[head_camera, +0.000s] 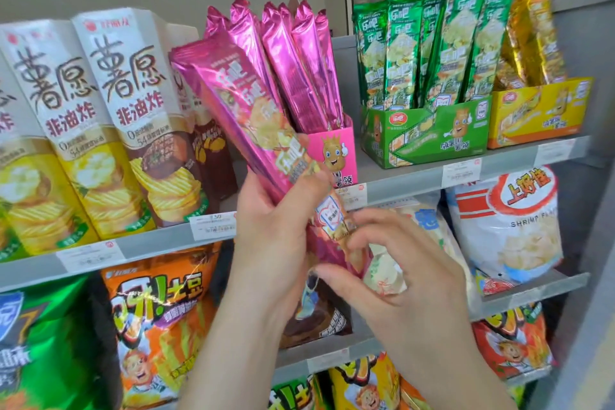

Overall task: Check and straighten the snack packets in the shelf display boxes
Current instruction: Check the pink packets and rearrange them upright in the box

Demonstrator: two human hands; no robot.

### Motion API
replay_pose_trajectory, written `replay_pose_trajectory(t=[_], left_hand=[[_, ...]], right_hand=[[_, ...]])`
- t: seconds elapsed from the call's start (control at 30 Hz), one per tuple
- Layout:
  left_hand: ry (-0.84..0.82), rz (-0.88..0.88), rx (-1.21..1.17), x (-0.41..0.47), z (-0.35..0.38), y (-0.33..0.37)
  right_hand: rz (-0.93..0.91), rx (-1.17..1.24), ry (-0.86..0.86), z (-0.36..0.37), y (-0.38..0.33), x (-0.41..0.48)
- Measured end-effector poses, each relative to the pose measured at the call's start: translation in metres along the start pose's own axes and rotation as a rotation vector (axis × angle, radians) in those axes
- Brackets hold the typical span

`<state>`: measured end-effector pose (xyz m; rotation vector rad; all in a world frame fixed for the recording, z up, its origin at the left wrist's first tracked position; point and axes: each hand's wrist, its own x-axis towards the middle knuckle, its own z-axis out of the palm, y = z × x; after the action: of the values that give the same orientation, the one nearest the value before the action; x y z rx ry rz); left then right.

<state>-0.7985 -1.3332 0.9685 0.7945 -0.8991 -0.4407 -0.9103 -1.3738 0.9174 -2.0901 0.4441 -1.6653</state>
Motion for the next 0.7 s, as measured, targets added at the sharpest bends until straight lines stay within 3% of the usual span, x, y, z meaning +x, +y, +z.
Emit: replay_pose_trajectory(t=[0.13,0.27,0.4,0.53,0.7], left_hand=[[-0.019,0.027,0.092,0.007,-0.005,0.007],[-0.083,0.209,0.305,0.026,-0.017,0.039],[-0.173,0.304,0.484,0.036,-0.006,0.059],[-0.163,0.448,0.583,0.05,0.016,0.071],[-0.312,0.53,0.654,0.08,0.032,0.105]], right_hand=[[0.112,0.123,-0.008,0.003,0.005,0.004],[0.349,0.457,-0.248,-0.005,0.008,0.011],[0.283,0.48,-0.386,-0.011,0.003,0.028],[0.183,0.431,-0.323,-0.008,-0.008,0.066],[0.132,0.457,-0.224,-0.014,-0.019,0.111]])
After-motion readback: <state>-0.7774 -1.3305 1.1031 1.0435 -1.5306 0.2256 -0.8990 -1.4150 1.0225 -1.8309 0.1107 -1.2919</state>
